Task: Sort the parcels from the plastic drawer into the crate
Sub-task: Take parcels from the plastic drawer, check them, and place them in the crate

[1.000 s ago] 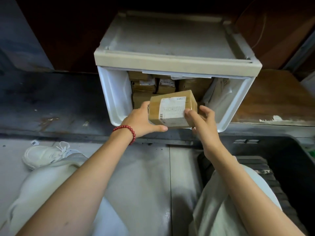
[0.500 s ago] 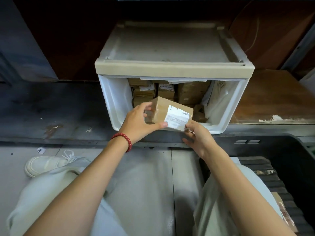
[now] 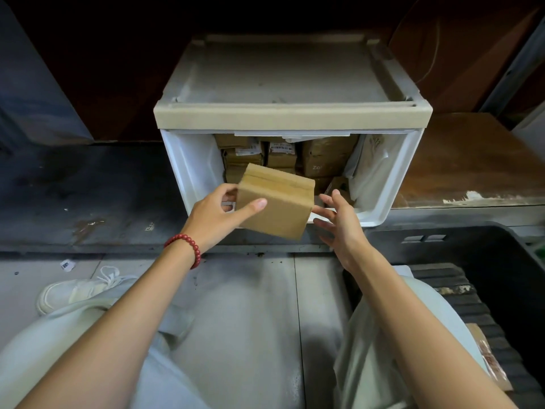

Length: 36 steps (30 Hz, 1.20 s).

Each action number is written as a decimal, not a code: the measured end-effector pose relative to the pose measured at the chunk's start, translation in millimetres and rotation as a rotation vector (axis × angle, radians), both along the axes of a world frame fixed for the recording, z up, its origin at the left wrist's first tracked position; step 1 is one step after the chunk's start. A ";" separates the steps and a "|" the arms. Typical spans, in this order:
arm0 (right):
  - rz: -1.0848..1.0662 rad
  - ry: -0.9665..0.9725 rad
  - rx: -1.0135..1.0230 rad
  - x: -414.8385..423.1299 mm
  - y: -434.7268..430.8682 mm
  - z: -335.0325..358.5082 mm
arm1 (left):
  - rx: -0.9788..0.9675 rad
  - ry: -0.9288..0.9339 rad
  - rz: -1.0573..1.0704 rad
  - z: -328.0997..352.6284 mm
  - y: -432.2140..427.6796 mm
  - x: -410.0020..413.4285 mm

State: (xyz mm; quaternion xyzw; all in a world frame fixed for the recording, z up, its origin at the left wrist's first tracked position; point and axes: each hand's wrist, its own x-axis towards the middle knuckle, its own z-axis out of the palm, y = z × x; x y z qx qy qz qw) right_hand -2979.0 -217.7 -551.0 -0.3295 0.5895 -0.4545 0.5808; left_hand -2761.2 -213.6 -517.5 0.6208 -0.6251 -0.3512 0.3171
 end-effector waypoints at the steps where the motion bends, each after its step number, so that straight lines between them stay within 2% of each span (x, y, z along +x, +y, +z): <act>1: 0.003 -0.005 0.001 -0.4 0.1 -0.1 | 0.004 0.014 0.005 -0.7 -0.4 0.6; 4: 0.023 -0.003 0.011 1.4 -0.1 0.5 | 0.023 0.040 0.018 -2.1 -0.1 -2.3; 8: 0.115 0.067 -0.031 4.1 1.8 -2.7 | -0.015 -0.020 0.028 -6.3 -1.5 -11.8; 13: 0.037 0.191 -0.091 -5.1 2.9 4.5 | -0.069 -0.058 0.000 -9.3 -6.2 -27.8; 20: 0.090 0.051 -0.019 -84.7 19.9 23.3 | -0.097 0.035 -0.122 2.2 -3.2 -81.1; 24: 0.016 0.177 0.017 -132.1 45.8 24.1 | -0.108 0.073 -0.223 4.6 -1.9 -142.3; 27: -0.118 0.122 0.004 -169.9 67.5 27.6 | -0.139 0.061 -0.293 10.0 1.5 -195.5; 32: -0.266 0.155 -0.003 -233.5 109.6 20.8 | -0.168 -0.013 -0.440 11.1 28.4 -274.7; 36: -0.317 0.091 0.047 -278.7 149.7 4.7 | -0.092 -0.005 -0.541 -9.8 63.5 -315.1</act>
